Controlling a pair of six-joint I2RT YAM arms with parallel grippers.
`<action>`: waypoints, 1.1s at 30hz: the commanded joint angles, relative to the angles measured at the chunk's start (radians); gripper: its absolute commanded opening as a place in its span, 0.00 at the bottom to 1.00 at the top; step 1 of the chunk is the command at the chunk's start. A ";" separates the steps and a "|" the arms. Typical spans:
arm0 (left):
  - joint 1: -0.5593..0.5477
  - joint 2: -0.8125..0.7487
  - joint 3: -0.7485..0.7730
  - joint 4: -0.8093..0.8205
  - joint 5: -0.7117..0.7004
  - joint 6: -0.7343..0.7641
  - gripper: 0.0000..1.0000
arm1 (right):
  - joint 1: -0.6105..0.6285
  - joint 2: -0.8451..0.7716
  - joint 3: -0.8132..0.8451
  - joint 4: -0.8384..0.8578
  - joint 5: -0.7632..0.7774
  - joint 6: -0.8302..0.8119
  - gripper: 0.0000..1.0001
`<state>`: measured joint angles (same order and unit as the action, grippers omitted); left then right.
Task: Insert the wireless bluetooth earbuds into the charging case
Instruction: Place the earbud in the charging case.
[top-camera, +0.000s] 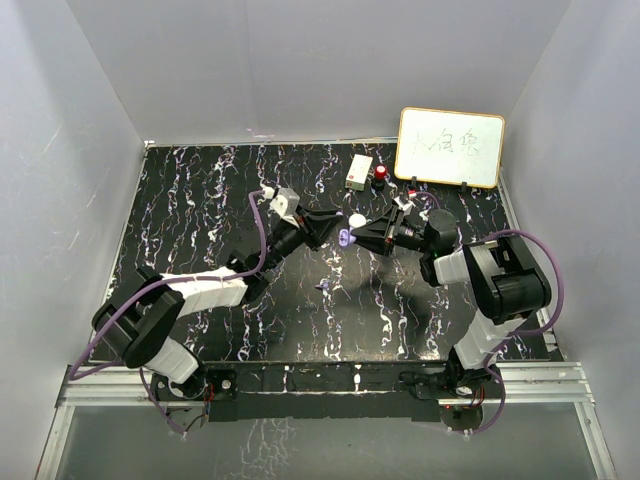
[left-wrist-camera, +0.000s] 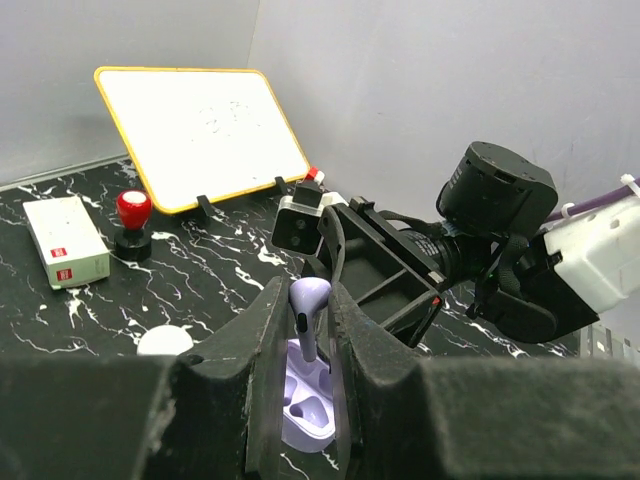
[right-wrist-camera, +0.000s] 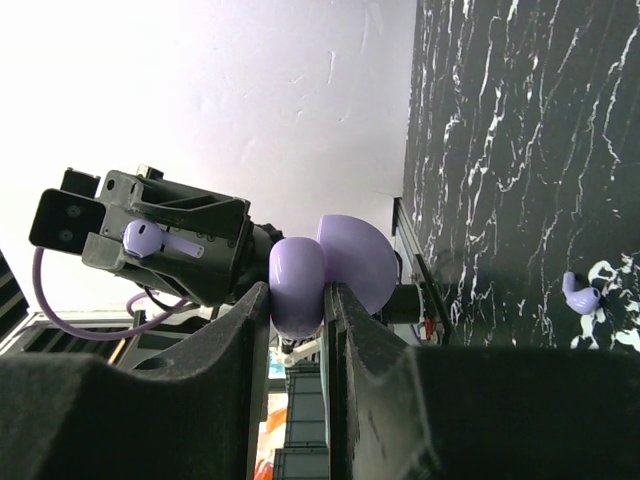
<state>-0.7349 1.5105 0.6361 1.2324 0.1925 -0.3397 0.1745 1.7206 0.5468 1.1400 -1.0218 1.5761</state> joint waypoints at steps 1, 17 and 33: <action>0.005 -0.005 -0.007 0.105 0.042 0.042 0.00 | 0.011 0.005 0.023 0.130 0.026 0.055 0.00; 0.005 0.070 -0.040 0.242 0.048 0.081 0.00 | 0.026 0.014 0.047 0.161 0.046 0.107 0.00; 0.004 0.132 -0.062 0.368 0.068 0.106 0.00 | 0.031 0.014 0.055 0.182 0.057 0.128 0.00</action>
<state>-0.7349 1.6390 0.5861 1.4914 0.2295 -0.2558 0.1970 1.7363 0.5671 1.2396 -0.9821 1.6932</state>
